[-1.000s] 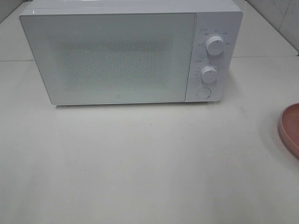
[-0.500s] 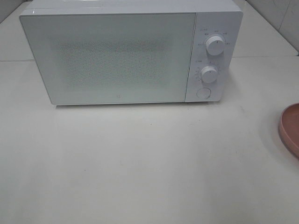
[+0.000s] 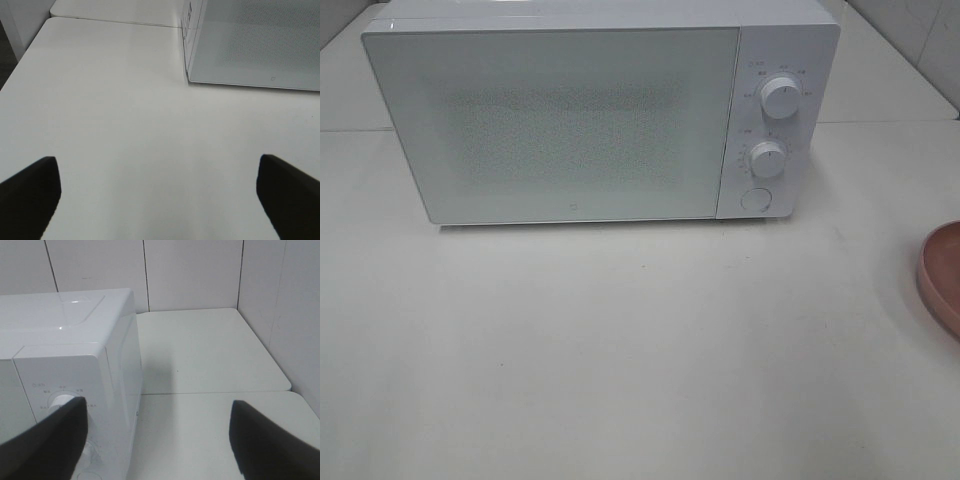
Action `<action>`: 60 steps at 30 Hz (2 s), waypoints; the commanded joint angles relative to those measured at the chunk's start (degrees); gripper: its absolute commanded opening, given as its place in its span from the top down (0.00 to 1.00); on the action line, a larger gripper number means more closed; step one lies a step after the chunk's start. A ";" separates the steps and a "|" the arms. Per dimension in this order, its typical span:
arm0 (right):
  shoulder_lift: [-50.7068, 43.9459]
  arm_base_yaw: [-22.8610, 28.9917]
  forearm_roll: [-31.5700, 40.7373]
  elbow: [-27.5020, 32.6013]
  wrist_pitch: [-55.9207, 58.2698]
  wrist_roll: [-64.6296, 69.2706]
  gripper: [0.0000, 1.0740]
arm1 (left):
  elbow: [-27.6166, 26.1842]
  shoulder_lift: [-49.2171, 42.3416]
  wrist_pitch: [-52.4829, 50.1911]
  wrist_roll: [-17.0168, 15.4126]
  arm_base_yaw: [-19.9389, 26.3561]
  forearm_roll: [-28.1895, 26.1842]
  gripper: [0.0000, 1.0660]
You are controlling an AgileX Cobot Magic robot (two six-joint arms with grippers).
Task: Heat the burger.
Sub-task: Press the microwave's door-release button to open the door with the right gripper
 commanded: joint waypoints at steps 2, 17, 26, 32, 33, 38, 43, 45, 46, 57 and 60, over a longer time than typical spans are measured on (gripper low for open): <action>1.95 -0.11 -0.34 1.89 -5.10 -3.27 0.29 | 0.00 -1.32 0.17 0.00 -0.17 -0.34 0.05; 7.10 2.52 2.98 3.84 -10.77 -7.05 0.29 | 0.00 -1.32 0.17 0.00 -0.17 -0.34 0.05; 7.10 11.92 10.54 3.90 -12.26 -15.81 0.29 | 0.00 -1.32 0.17 0.00 -0.17 -0.34 0.05; 7.10 15.30 15.13 3.90 -12.26 -19.19 0.29 | 0.00 -1.32 0.17 0.00 -0.17 -0.34 0.05; 7.10 15.30 15.13 3.90 -12.26 -19.19 0.29 | 0.00 -1.32 0.17 0.00 -0.17 -0.34 0.05; 7.28 18.56 20.86 3.90 -12.26 -23.26 0.29 | 0.00 -1.32 0.17 0.00 -0.17 -0.34 0.05; 8.71 18.74 22.75 3.90 -12.49 -24.18 0.29 | 0.00 -1.32 0.17 0.06 -0.17 -0.34 0.05; 9.74 18.74 22.75 3.90 -12.72 -24.18 0.29 | 0.00 -1.32 0.17 0.06 -0.17 -0.34 0.05; 9.74 18.74 22.75 3.90 -12.72 -24.18 0.29 | 0.00 -1.32 0.17 0.06 -0.17 -0.34 0.05; 24.24 18.74 22.57 3.90 -22.52 -20.11 0.29 | 0.00 -1.32 0.17 0.06 -0.06 -0.34 0.05; 27.04 18.74 22.57 3.90 -24.47 -18.28 0.29 | 0.00 -1.32 0.17 0.06 -0.06 -0.34 0.05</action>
